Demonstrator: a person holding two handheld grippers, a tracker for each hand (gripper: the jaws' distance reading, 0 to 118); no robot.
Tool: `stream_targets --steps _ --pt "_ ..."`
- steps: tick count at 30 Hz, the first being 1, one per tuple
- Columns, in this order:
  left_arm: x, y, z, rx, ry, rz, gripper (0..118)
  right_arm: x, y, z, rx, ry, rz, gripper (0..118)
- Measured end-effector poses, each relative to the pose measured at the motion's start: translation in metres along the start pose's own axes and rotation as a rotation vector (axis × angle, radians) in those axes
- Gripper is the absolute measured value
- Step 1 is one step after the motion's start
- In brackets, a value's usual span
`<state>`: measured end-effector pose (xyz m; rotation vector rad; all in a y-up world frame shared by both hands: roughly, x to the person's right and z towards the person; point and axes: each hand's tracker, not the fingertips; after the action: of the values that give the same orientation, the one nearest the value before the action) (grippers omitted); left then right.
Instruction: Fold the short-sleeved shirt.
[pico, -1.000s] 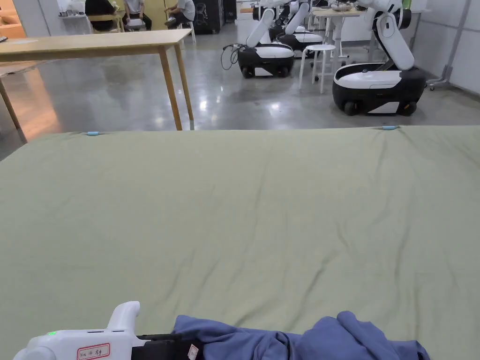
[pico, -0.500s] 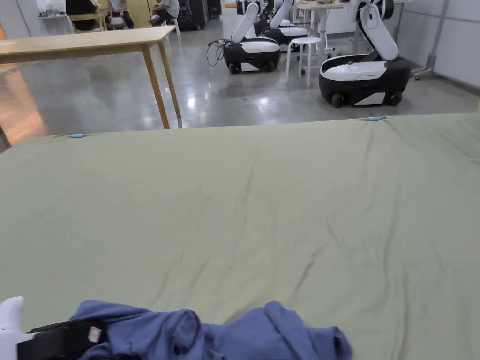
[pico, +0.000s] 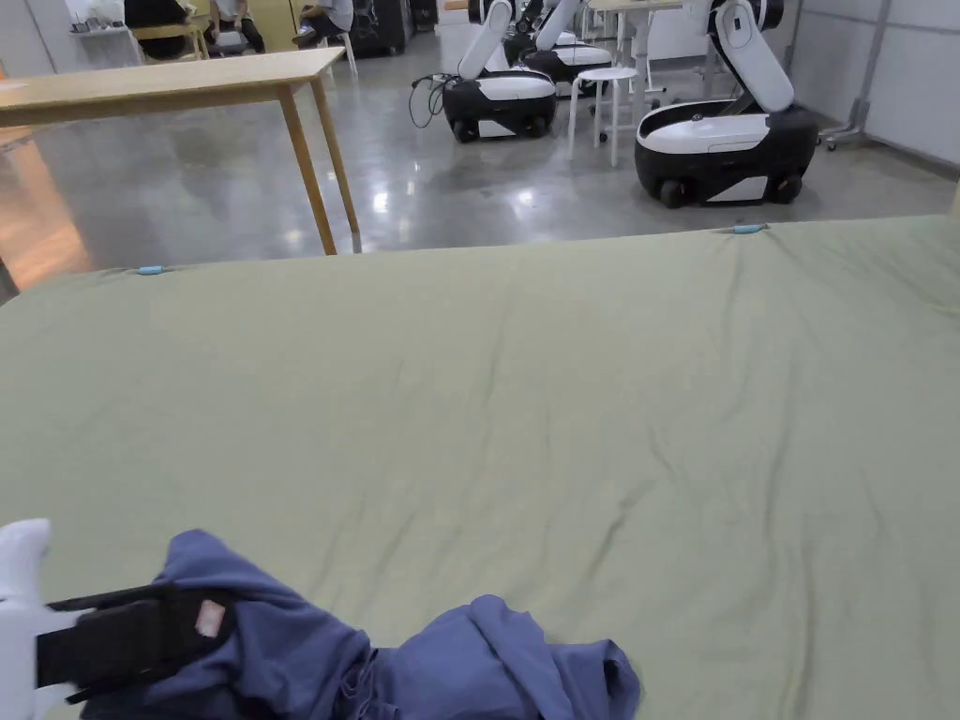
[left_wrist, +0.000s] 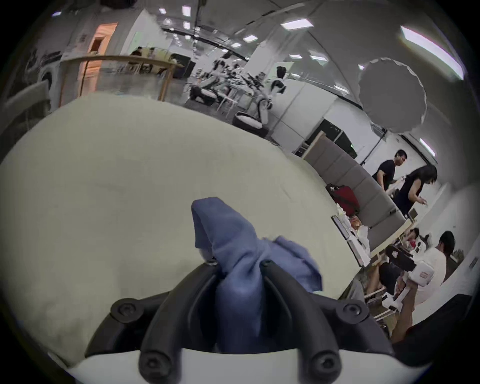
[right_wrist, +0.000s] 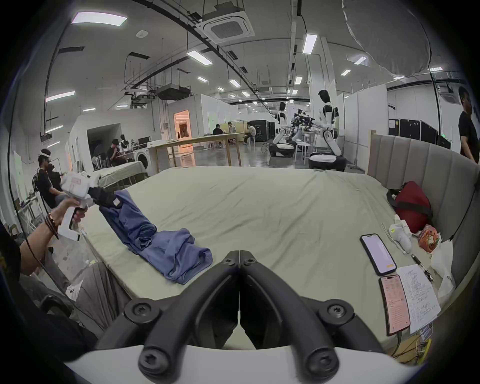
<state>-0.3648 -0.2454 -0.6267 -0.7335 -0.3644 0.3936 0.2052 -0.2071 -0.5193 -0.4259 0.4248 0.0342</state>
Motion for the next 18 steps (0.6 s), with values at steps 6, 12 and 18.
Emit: stream_targets --steps 6,12,18 --pt "0.076 -0.003 -0.071 -0.114 0.025 -0.051 17 0.003 -0.006 0.002 -0.002 0.001 -0.014 0" --pt "0.1 -0.054 -0.177 -0.308 -0.003 -0.041 17 0.006 -0.011 0.015 0.001 -0.016 -0.024 0" --pt "0.103 -0.059 -0.186 -0.307 0.01 -0.031 17 0.02 -0.015 0.029 0.0 -0.064 -0.051 0"
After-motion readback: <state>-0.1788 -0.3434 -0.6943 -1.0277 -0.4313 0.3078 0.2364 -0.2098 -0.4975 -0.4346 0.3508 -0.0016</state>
